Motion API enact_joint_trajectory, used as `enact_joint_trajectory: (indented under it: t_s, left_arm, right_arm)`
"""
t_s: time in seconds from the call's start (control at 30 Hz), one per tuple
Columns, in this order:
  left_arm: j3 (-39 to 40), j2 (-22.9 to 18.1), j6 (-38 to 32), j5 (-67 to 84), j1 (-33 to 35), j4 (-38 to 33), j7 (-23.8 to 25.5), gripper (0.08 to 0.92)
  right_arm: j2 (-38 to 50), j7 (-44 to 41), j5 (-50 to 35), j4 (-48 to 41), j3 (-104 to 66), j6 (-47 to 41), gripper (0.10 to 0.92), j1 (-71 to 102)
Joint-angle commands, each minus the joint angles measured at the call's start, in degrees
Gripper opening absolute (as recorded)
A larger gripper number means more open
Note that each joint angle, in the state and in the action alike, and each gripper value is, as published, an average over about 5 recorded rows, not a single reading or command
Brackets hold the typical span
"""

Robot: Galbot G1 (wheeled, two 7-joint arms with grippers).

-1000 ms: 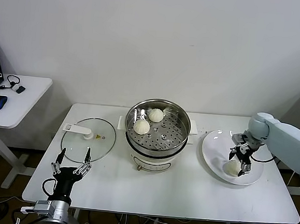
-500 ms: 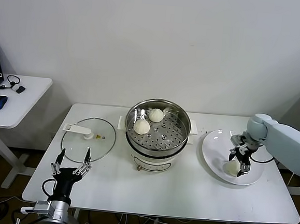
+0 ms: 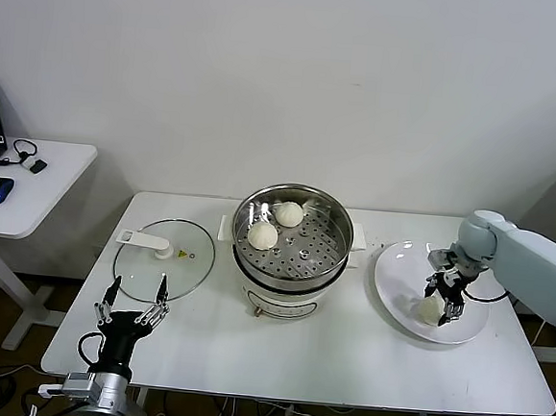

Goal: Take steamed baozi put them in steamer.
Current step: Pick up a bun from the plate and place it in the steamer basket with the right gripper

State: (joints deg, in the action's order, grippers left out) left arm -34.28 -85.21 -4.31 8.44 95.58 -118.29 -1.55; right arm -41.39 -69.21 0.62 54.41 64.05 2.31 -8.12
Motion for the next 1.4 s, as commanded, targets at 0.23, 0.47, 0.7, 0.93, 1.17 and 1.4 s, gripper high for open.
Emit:
enact_joint_trajectory:
  t_s: [0.23, 0.47, 0.7, 0.93, 1.17, 1.4]
  left_arm:
    - [0.08, -0.07, 0.0, -0.05, 0.02, 0.01, -0.07, 0.823]
    - [0.14, 0.05, 0.02, -0.31, 0.07, -0.08, -0.08, 0.823]
    - [0.3, 0.0, 0.18, -0.65, 0.22, -0.73, -0.12, 0.823]
    - [0.32, -0.12, 0.25, -0.93, 0.53, -1.38, -0.14, 0.823]
    - [0.16, -0.13, 0.16, -0.9, 0.93, -1.94, -0.21, 0.823]
    - [0.05, -0.14, 0.37, -0.97, 0.86, -2.7, -0.26, 0.823]
  right_arm:
    - [2.66, -0.54, -5.51, 6.54, 5.64, -0.2, 0.679, -9.2]
    - [4.15, -2.57, -10.88, 13.83, 12.05, 0.8, 0.679, -21.51]
    - [2.39, -3.42, -16.21, 18.82, 17.81, 3.39, 0.679, -34.72]
    - [-3.81, -3.8, -20.48, 20.32, 20.56, 5.61, 0.68, -42.73]
    - [-11.25, -3.75, -21.12, 21.11, 19.3, 7.48, 0.686, -45.17]
    - [-18.9, -3.11, -15.69, 20.96, 15.02, 8.4, 0.687, -40.93]
